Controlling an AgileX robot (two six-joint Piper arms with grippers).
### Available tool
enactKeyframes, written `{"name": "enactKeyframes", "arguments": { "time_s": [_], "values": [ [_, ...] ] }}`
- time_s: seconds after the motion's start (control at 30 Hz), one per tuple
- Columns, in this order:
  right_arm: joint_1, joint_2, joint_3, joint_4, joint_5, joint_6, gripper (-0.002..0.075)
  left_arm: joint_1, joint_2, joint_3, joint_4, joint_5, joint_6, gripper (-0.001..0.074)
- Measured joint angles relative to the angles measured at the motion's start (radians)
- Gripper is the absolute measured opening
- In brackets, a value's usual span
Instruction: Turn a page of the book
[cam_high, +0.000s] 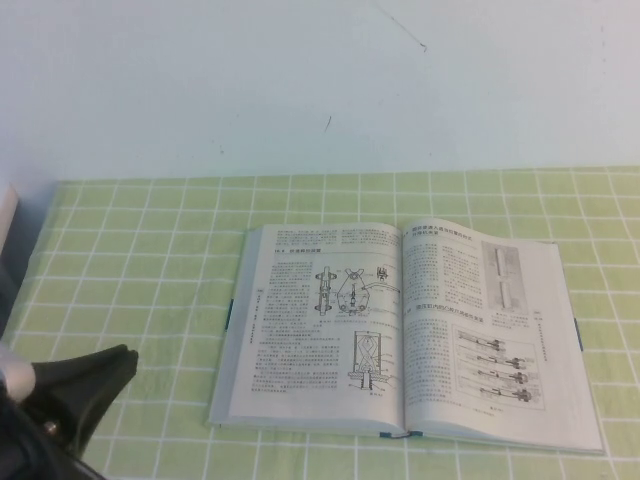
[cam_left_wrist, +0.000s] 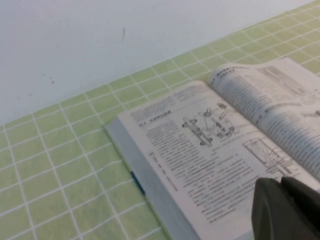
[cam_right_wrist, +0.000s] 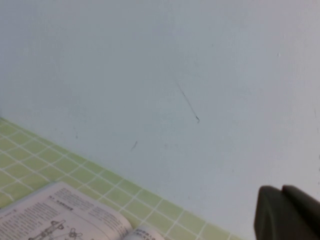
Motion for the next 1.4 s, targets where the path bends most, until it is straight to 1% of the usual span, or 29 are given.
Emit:
{"name": "enactKeyframes", "arguments": {
  "time_s": [0.17, 0.4, 0.6, 0.8, 0.93, 1.0, 1.1, 1.17, 1.27, 1.4],
  "values": [
    [0.000, -0.025, 0.000, -0.009, 0.047, 0.000, -0.0002, 0.000, -0.039, 0.018, 0.035, 0.092, -0.005, -0.0004],
    [0.000, -0.026, 0.002, -0.009, 0.067, -0.003, -0.0002, 0.000, -0.039, 0.018, 0.035, 0.157, -0.005, -0.0004],
    [0.000, -0.026, 0.002, -0.009, 0.073, -0.007, -0.0003, 0.000, -0.039, 0.018, 0.035, 0.170, -0.005, -0.0004],
    [0.016, -0.026, 0.002, -0.009, 0.143, -0.007, -0.0003, 0.000, -0.039, 0.018, 0.035, 0.174, -0.005, -0.0004],
    [0.030, -0.026, 0.002, -0.009, 0.222, -0.010, -0.0003, 0.000, -0.039, 0.018, 0.035, 0.174, -0.005, -0.0004],
    [0.030, -0.029, 0.002, -0.049, 0.236, -0.002, -0.0003, 0.000, -0.039, 0.018, 0.035, 0.174, -0.005, -0.0004],
    [0.030, -0.029, 0.002, -0.203, 0.230, 0.051, -0.0003, 0.000, -0.039, 0.018, 0.035, 0.174, -0.005, -0.0004],
    [0.030, -0.045, 0.006, -0.252, 0.206, 0.082, -0.0003, 0.000, -0.039, 0.018, 0.035, 0.174, -0.009, -0.0004],
    [0.030, -0.118, 0.027, -0.240, 0.118, 0.100, -0.0003, 0.000, -0.039, 0.018, 0.035, 0.175, -0.009, -0.0004],
    [0.030, -0.294, 0.074, -0.211, -0.003, 0.104, -0.0003, 0.000, -0.039, 0.018, 0.035, 0.179, -0.009, -0.0004]
  ]
}}
